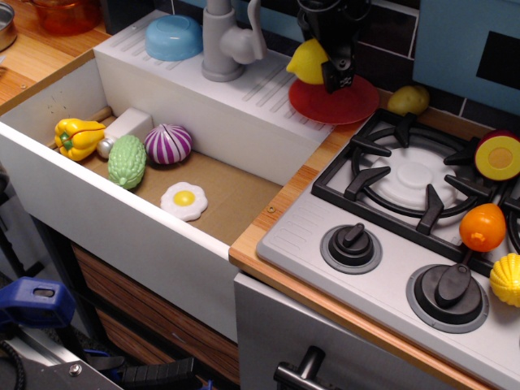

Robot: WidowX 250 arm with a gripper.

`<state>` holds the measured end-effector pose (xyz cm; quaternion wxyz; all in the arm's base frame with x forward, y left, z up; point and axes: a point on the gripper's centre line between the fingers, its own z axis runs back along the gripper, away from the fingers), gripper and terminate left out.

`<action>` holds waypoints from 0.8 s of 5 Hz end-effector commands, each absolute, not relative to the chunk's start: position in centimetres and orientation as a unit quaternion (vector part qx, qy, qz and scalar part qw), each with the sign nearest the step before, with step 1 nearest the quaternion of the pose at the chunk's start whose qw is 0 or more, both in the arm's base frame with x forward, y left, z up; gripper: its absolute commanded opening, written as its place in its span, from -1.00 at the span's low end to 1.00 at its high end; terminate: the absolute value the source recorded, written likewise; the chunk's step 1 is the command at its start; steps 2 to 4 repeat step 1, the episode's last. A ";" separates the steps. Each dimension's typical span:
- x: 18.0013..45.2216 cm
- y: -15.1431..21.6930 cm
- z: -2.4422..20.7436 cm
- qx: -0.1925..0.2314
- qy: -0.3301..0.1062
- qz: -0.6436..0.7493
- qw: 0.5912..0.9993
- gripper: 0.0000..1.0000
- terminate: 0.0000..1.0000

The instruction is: Put lemon on plate

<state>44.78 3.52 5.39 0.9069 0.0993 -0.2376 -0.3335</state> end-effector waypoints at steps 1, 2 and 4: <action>46.8 3.8 8.3 0.117 -0.286 -0.342 0.887 1.00 1.00; 46.8 3.8 8.3 0.117 -0.286 -0.342 0.887 1.00 1.00; 46.8 3.8 8.3 0.117 -0.286 -0.342 0.887 1.00 1.00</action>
